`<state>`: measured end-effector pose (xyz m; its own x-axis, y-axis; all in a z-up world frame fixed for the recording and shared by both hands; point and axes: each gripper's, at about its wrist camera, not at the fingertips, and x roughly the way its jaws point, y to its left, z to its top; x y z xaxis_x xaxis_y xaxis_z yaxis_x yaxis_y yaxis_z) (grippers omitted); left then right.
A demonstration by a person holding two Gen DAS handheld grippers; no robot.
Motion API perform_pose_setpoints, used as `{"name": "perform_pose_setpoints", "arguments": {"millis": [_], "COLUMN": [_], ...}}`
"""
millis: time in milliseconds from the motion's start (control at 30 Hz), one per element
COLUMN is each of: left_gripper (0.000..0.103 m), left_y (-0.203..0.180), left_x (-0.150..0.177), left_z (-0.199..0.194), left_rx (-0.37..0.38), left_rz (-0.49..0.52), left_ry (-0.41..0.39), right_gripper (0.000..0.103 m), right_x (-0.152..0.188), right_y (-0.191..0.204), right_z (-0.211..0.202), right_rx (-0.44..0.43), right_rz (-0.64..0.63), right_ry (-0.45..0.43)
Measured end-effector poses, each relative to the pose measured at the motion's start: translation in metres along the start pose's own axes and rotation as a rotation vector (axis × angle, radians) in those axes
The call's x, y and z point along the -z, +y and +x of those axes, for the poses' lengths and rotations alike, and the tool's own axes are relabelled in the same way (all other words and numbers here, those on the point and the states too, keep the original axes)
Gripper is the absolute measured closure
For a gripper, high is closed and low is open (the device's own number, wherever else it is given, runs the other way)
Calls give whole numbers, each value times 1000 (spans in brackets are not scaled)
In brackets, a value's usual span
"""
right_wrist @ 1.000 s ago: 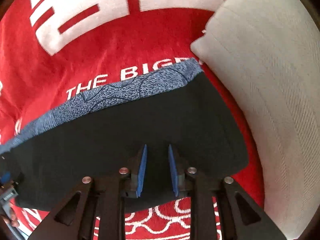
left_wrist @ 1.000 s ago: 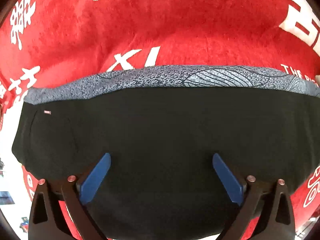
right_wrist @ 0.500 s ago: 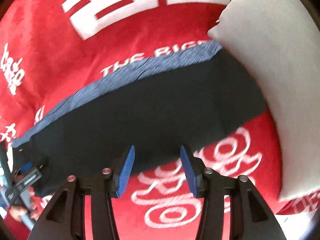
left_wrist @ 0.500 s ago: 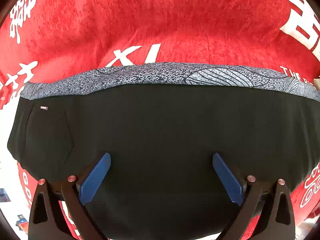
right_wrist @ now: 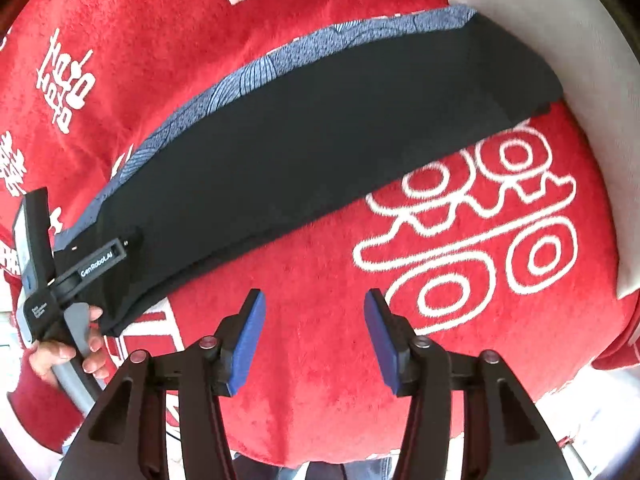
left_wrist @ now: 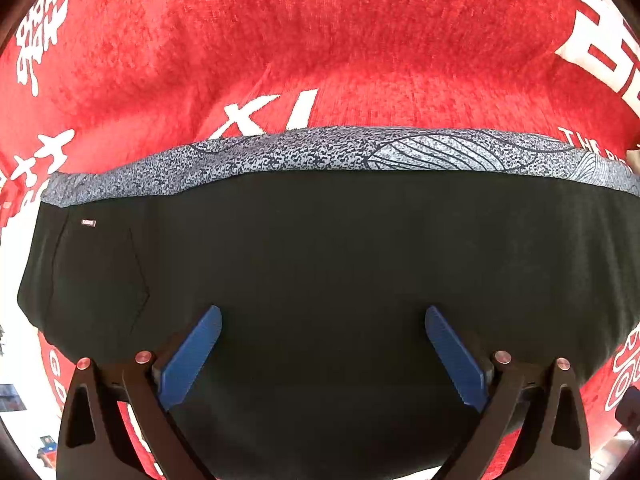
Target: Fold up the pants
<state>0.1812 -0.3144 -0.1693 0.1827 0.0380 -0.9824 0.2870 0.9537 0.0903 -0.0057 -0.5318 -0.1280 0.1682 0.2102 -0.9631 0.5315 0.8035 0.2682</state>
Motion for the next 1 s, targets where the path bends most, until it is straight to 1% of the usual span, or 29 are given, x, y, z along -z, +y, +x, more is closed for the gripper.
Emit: {"name": "perform_pose_setpoints", "arguments": {"millis": [367, 400, 467, 700, 800, 933, 967, 1000], "left_gripper": [0, 0, 0, 1, 1, 1, 1, 1], "left_y": [-4, -4, -5, -13, -18, -30, -35, -39], "left_x": [-1, -1, -2, -3, 0, 4, 5, 5], "left_z": [-1, -2, -3, -10, -17, -31, -35, -39], "left_rx": [-12, -15, -21, -46, -28, 1, 10, 20], "left_rz": [-7, -6, -4, 37, 55, 84, 92, 99], "left_ry": [7, 9, 15, 40, 54, 43, 41, 41], "right_gripper": [47, 47, 47, 46, 46, 46, 45, 43], "right_x": [6, 14, 15, 15, 13, 9, 7, 6], "right_y": [-6, -10, -12, -24, -30, -36, -37, -38], "right_z": [3, -2, -3, -7, -10, -13, -14, -15], "right_rx": [-14, -16, -16, -17, -18, 3, 13, 17], "right_rz": [29, 34, 39, 59, 71, 75, 71, 69], "right_ry": [9, 9, 11, 8, 6, -9, -11, -13]}}
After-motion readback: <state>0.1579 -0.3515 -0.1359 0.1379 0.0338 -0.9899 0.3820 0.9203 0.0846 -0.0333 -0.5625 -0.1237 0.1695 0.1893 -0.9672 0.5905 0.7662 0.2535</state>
